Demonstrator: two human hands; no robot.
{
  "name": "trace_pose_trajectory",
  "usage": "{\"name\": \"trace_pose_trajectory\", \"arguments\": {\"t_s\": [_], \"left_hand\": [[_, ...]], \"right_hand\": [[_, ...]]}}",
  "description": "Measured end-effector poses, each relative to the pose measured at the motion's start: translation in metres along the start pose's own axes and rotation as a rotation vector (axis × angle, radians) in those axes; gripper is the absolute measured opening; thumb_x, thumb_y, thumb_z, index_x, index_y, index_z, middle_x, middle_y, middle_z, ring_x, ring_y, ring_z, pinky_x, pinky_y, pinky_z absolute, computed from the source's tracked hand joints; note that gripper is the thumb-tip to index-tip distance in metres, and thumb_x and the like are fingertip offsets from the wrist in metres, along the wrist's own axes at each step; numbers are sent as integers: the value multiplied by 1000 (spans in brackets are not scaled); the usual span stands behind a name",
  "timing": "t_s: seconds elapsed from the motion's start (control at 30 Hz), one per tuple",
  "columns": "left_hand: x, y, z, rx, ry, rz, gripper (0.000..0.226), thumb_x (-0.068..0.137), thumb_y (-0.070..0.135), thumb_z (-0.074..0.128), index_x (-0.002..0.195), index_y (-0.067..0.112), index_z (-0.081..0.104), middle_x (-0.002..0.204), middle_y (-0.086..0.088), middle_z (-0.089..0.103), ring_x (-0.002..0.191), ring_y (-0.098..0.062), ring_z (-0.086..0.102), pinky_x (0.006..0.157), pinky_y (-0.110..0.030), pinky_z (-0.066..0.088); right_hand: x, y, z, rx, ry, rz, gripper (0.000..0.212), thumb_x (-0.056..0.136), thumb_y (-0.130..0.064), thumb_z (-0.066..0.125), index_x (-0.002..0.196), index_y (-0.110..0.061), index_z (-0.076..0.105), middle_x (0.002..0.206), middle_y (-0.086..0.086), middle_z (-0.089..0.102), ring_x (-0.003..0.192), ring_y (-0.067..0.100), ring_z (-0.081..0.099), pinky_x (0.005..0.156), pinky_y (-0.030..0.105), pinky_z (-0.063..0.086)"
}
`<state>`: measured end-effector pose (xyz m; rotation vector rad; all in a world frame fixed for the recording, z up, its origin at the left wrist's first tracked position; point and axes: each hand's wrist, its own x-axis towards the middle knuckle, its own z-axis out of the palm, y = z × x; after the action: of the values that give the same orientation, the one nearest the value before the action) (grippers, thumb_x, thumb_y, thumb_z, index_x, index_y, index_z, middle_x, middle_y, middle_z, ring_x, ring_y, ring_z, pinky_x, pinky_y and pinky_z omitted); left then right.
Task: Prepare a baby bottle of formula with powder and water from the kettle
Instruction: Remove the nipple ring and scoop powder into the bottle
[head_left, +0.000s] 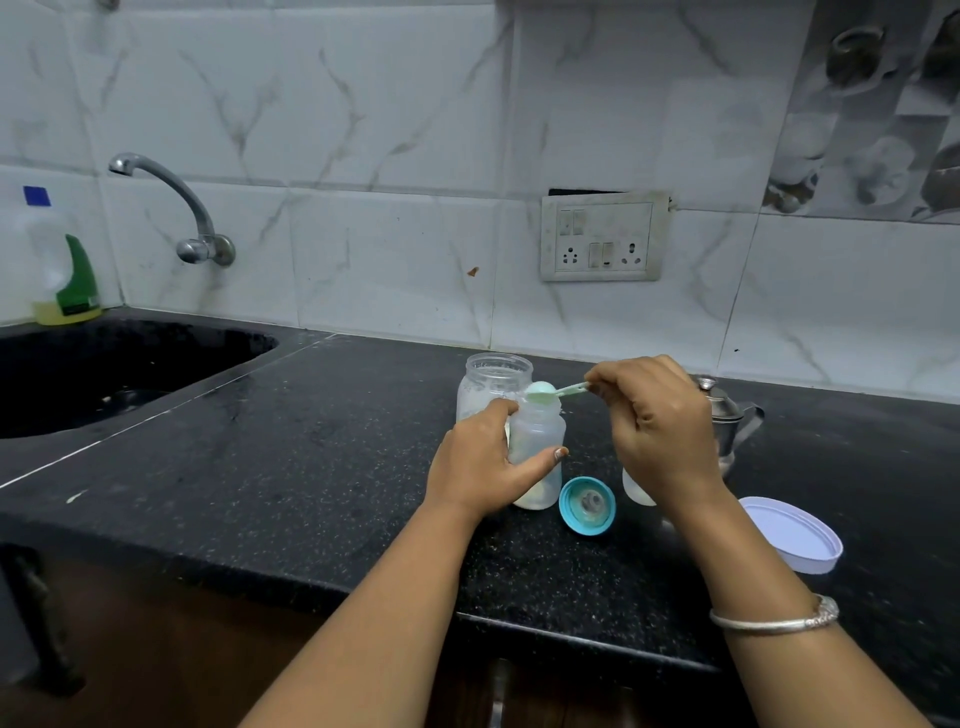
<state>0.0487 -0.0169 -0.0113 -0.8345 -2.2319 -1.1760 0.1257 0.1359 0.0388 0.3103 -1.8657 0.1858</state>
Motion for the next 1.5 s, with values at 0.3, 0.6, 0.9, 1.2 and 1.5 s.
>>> {"name": "trace_pose_trajectory", "arguments": {"t_s": [0.3,0.6,0.9,1.2,1.5], "left_hand": [[0,2,-1,8,-1,2,61,71,53,71,116,16,55,68,7,49,76,-25,62,66,-34,47],[0,1,0,-8,13,4,64,71,54,71,119,15,53,83,-6,66,80,-26,63,69,-37,51],[0,0,0,-11,6,-4,61,70,54,71,115,16,54,71,4,54,76,-24,62,65,-34,48],[0,-1,0,2,2,-2,64,69,55,71,118,16,54,71,4,54,77,-24,62,67,-35,49],[-1,2,-2,1,-12,-9,63,70,55,71,116,17,54,72,2,55,76,-24,62,67,-36,50]], "right_hand": [[1,-2,-2,5,25,7,9,82,-5,60,82,-5,69,75,5,69,67,27,58,66,24,37],[-1,-6,-3,-63,49,-228,16,77,12,61,82,-1,70,80,10,69,68,29,59,65,29,44],[-3,0,-8,-126,22,-274,22,71,17,58,79,0,69,79,11,69,67,30,58,62,30,44],[0,-4,-4,-87,37,-136,15,77,8,60,80,-3,69,75,7,68,67,28,58,65,26,41],[-2,-5,-2,-51,30,-50,16,73,9,64,80,-4,69,74,5,68,67,27,58,65,26,41]]}}
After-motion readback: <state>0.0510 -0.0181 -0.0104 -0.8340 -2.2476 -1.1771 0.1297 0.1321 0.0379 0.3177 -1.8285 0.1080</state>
